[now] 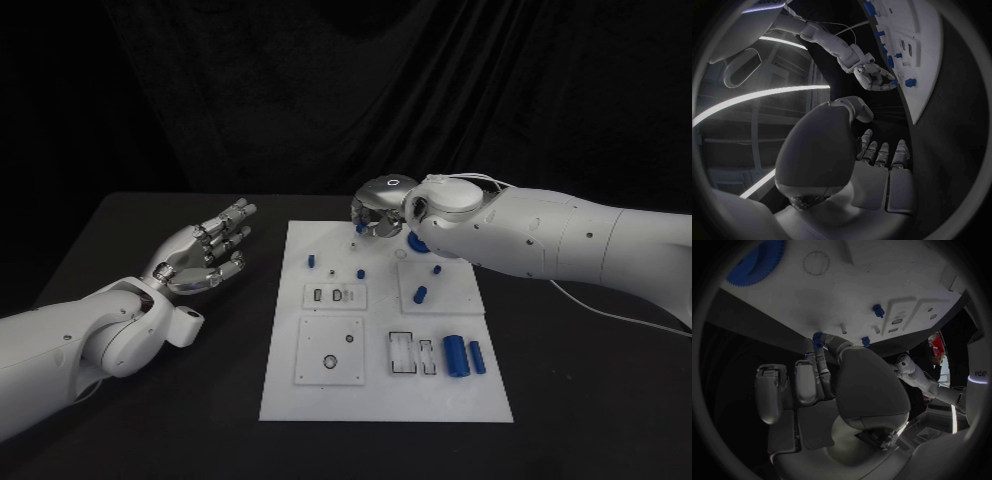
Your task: Assemble the parts on the task board
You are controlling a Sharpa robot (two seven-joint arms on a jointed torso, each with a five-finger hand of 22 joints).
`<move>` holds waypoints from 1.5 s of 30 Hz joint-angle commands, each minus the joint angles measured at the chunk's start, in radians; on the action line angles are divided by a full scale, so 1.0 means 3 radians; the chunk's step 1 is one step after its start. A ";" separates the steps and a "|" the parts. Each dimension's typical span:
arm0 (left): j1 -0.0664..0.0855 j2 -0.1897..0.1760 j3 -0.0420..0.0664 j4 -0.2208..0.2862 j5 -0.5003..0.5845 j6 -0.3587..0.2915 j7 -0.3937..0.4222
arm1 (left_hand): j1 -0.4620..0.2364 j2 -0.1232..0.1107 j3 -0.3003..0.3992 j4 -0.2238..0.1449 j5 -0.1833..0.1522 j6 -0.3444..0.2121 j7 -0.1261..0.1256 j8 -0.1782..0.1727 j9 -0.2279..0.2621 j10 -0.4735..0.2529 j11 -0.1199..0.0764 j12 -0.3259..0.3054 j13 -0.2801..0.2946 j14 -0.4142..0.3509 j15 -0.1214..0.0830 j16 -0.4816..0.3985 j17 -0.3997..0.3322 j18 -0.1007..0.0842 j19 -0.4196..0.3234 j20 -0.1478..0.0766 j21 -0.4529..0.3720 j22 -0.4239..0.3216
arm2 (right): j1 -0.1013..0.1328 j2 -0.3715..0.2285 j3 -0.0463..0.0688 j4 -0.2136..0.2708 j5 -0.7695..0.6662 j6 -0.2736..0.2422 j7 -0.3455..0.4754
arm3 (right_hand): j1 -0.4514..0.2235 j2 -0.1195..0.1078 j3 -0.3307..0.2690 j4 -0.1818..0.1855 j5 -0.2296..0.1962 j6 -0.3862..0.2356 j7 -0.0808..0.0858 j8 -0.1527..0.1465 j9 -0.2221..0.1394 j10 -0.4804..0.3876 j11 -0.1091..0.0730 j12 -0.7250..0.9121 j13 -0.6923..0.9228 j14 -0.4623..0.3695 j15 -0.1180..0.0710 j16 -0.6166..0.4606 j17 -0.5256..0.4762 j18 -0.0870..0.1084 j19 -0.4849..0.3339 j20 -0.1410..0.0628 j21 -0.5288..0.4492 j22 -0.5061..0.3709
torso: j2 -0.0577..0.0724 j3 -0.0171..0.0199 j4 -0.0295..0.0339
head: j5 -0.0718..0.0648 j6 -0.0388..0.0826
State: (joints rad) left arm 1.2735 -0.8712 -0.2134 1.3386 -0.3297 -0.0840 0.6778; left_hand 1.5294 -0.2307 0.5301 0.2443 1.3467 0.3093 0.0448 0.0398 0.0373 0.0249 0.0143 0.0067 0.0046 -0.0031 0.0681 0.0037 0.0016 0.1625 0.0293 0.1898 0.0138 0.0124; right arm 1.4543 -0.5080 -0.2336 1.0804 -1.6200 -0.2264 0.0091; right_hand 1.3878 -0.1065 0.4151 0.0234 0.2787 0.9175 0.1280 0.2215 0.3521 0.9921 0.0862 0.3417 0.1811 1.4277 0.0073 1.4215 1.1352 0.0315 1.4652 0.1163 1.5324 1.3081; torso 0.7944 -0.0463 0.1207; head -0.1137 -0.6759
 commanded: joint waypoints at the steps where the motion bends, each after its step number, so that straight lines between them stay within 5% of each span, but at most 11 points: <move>1: -0.0005 0.0003 0.0003 0.0007 -0.0009 0.0011 0.0425 | 0.0026 0.0013 -0.0002 0.0023 0.0008 -0.0015 0.0005 -0.0007 0.0000 -0.0009 0.0026 -0.0003 0.0005 0.0010 0.0024 -0.0012 -0.0005 0.0059 0.0013 0.0009 0.0003 0.0003 | -0.0029 0.0010 -0.0005 -0.0014 -0.0009 0.0073 -0.0063 | -0.0014 -0.0002 -0.0005 -0.0007 0.0008 -0.0036 -0.0001 -0.0015 -0.0006 -0.0025 0.0001 -0.0012 0.0006 -0.0023 0.0000 -0.0016 -0.0002 -0.0036 0.0128 0.0012 -0.0010 0.0686 | 0.0000 -0.0001 0.0000 | 0.0001 -0.0007; 13: -0.0005 0.0000 0.0003 -0.0002 -0.0009 0.0022 0.0412 | 0.0032 0.0040 -0.0007 0.0042 0.0004 -0.0017 0.0007 -0.0008 0.0000 -0.0011 0.0028 -0.0004 0.0004 0.0010 0.0030 -0.0012 -0.0005 0.0059 0.0016 0.0013 0.0005 0.0004 | -0.0050 0.0041 -0.0005 -0.0051 -0.0009 0.0067 -0.0039 | -0.0021 0.0001 -0.0010 -0.0004 0.0009 -0.0148 0.0005 -0.0138 -0.0034 -0.0120 0.0011 -0.0060 0.0035 -0.0045 -0.0021 -0.0025 -0.0024 -0.0031 0.0110 -0.0005 -0.0024 0.0675 | 0.0000 -0.0003 0.0003 | 0.0002 -0.0019; 14: -0.0005 -0.0001 0.0003 -0.0003 -0.0009 0.0022 0.0411 | 0.0045 0.0069 -0.0006 0.0040 -0.0187 -0.0015 0.0007 -0.0007 0.0001 -0.0010 0.0029 -0.0003 0.0004 0.0010 0.0032 -0.0012 -0.0005 0.0058 0.0018 0.0016 0.0005 0.0005 | -0.0051 0.0043 -0.0005 -0.0051 -0.0009 0.0068 -0.0038 | -0.0021 0.0002 -0.0010 -0.0004 0.0009 -0.0149 0.0004 -0.0141 -0.0035 -0.0123 0.0010 -0.0061 0.0036 -0.0048 -0.0023 -0.0026 -0.0028 -0.0030 0.0108 -0.0006 -0.0025 0.0674 | 0.0000 -0.0004 0.0004 | 0.0001 -0.0021; 15: -0.0005 -0.0001 0.0003 -0.0004 -0.0009 0.0022 0.0410 | 0.0081 0.0148 0.0001 0.0031 -0.0746 -0.0016 0.0007 -0.0006 0.0002 -0.0011 0.0033 -0.0003 0.0004 0.0010 0.0036 -0.0012 -0.0005 0.0055 0.0019 0.0022 0.0004 0.0004 | -0.0051 0.0044 -0.0005 -0.0051 -0.0009 0.0070 -0.0038 | -0.0021 0.0002 -0.0010 -0.0004 0.0009 -0.0149 0.0004 -0.0141 -0.0035 -0.0123 0.0010 -0.0061 0.0036 -0.0048 -0.0023 -0.0026 -0.0028 -0.0030 0.0108 -0.0006 -0.0025 0.0674 | 0.0000 -0.0003 0.0003 | 0.0001 -0.0023; 21: -0.0005 0.0002 0.0003 -0.0017 -0.0009 0.0025 0.0403 | 0.0078 0.0144 0.0022 0.0024 -0.0784 -0.0012 0.0012 -0.0005 0.0002 -0.0011 0.0030 -0.0003 0.0004 0.0010 0.0041 -0.0012 -0.0005 0.0057 0.0021 0.0022 0.0005 0.0005 | -0.0052 0.0047 -0.0005 -0.0041 -0.0009 0.0076 -0.0039 | -0.0025 -0.0001 -0.0014 -0.0003 0.0008 -0.0164 -0.0008 -0.0162 -0.0040 -0.0151 0.0005 -0.0072 0.0042 -0.0065 -0.0031 -0.0040 -0.0058 -0.0024 0.0085 -0.0013 -0.0040 0.0657 | 0.0000 -0.0003 0.0004 | -0.0002 -0.0027; 26: -0.0005 0.0003 0.0003 -0.0024 -0.0009 0.0028 0.0397 | 0.0077 0.0145 0.0029 0.0022 -0.0793 -0.0014 0.0013 -0.0005 0.0002 -0.0008 0.0030 -0.0002 0.0005 0.0010 0.0043 -0.0012 -0.0005 0.0057 0.0021 0.0023 0.0005 0.0005 | -0.0052 0.0035 -0.0005 -0.0031 -0.0009 0.0073 -0.0087 | -0.0052 -0.0037 -0.0035 0.0010 0.0009 -0.0460 -0.0094 -0.0366 -0.0112 -0.0463 0.0068 -0.0228 0.0019 -0.0147 0.0000 -0.0103 -0.0189 0.0006 -0.0020 -0.0004 -0.0113 0.0577 | 0.0000 -0.0003 0.0002 | 0.0004 -0.0024; 28: -0.0005 -0.0001 0.0003 -0.0023 -0.0009 0.0028 0.0389 | 0.0077 0.0146 0.0033 0.0020 -0.0798 -0.0014 0.0013 -0.0006 0.0002 -0.0008 0.0031 -0.0002 0.0005 0.0010 0.0043 -0.0012 -0.0005 0.0057 0.0021 0.0023 0.0005 0.0005 | -0.0052 0.0018 -0.0005 -0.0028 -0.0009 0.0032 -0.0119 | -0.0041 -0.0046 -0.0135 -0.0001 0.0002 -0.0840 -0.0172 -0.0524 -0.0225 -0.0847 0.0117 -0.0389 -0.0004 -0.0265 0.0049 -0.0191 -0.0368 0.0045 -0.0155 0.0043 -0.0217 0.0474 | 0.0000 -0.0003 0.0000 | 0.0011 -0.0026; 30: -0.0005 -0.0005 0.0003 -0.0024 -0.0009 0.0028 0.0384 | 0.0075 0.0148 0.0039 0.0018 -0.0807 -0.0015 0.0013 -0.0006 0.0002 -0.0008 0.0031 -0.0003 0.0005 0.0010 0.0045 -0.0012 -0.0005 0.0057 0.0022 0.0024 0.0005 0.0005 | -0.0050 -0.0004 -0.0004 -0.0027 -0.0009 -0.0030 -0.0143 | -0.0031 -0.0033 -0.0203 0.0001 0.0007 -0.1358 -0.0252 -0.0559 -0.0424 -0.0996 0.0134 -0.0439 -0.0011 -0.0313 0.0060 -0.0225 -0.0440 0.0059 -0.0205 0.0065 -0.0262 0.0436 | -0.0001 -0.0002 -0.0003 | 0.0023 -0.0028; 32: -0.0005 -0.0011 0.0003 -0.0023 -0.0009 0.0028 0.0381 | 0.0075 0.0148 0.0041 0.0017 -0.0809 -0.0017 0.0013 -0.0006 0.0001 -0.0010 0.0031 -0.0003 0.0005 0.0010 0.0045 -0.0012 -0.0005 0.0057 0.0021 0.0024 0.0005 0.0005 | -0.0046 -0.0032 0.0001 -0.0018 -0.0009 -0.0095 -0.0160 | -0.0019 -0.0028 -0.0263 0.0008 0.0008 -0.1603 -0.0281 -0.0574 -0.0536 -0.1098 0.0142 -0.0467 -0.0018 -0.0338 0.0069 -0.0242 -0.0479 0.0067 -0.0232 0.0074 -0.0290 0.0417 | -0.0001 -0.0001 -0.0004 | 0.0032 -0.0026; 37: -0.0005 -0.0028 0.0003 -0.0006 -0.0009 0.0022 0.0380 | 0.0075 0.0149 0.0044 0.0016 -0.0813 -0.0016 0.0013 -0.0006 0.0001 -0.0010 0.0031 -0.0003 0.0005 0.0010 0.0046 -0.0012 -0.0005 0.0057 0.0021 0.0025 0.0005 0.0005 | 0.0002 -0.0148 0.0013 0.0065 -0.0009 -0.0274 -0.0179 | -0.0022 -0.0028 -0.0298 0.0021 0.0008 -0.1644 -0.0272 -0.0575 -0.0563 -0.1130 0.0144 -0.0471 -0.0021 -0.0336 0.0071 -0.0241 -0.0476 0.0066 -0.0226 0.0077 -0.0290 0.0421 | 0.0000 -0.0001 -0.0003 | 0.0043 -0.0018; 45: -0.0005 -0.0071 0.0003 0.0038 -0.0009 0.0006 0.0377 | 0.0075 0.0149 0.0045 0.0014 -0.0814 -0.0013 0.0013 -0.0005 0.0002 -0.0008 0.0031 -0.0003 0.0005 0.0010 0.0046 -0.0012 -0.0005 0.0057 0.0022 0.0025 0.0005 0.0005 | 0.0140 -0.0559 0.0018 0.0461 -0.0009 -0.0354 -0.0260 | -0.0005 0.0006 -0.0388 0.0070 0.0012 -0.1414 -0.0153 -0.0520 -0.0533 -0.1031 0.0126 -0.0354 0.0015 -0.0310 0.0058 -0.0227 -0.0451 0.0061 -0.0197 0.0069 -0.0287 0.0443 | -0.0006 0.0002 -0.0009 | 0.0045 -0.0023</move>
State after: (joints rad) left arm 1.2735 -0.8918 -0.2136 1.3455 -0.3303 -0.0831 0.6780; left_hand 1.5536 -0.1927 0.5372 0.2483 1.1062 0.3093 0.0448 0.0397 0.0370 0.0212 0.0178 0.0067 0.0045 -0.0032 0.0751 0.0037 0.0012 0.1624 0.0328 0.1933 0.0137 0.0130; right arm 1.4941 -0.6647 -0.2280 1.2013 -1.6196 -0.2866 -0.0286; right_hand 1.3843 -0.1101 0.3030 0.0472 0.2784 0.4931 0.0830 0.0616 0.1922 0.6800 0.1247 0.2341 0.1855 1.3328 0.0304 1.3517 0.9991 0.0314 1.4008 0.1412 1.4482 1.3076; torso 0.7938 -0.0462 0.1189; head -0.0998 -0.6812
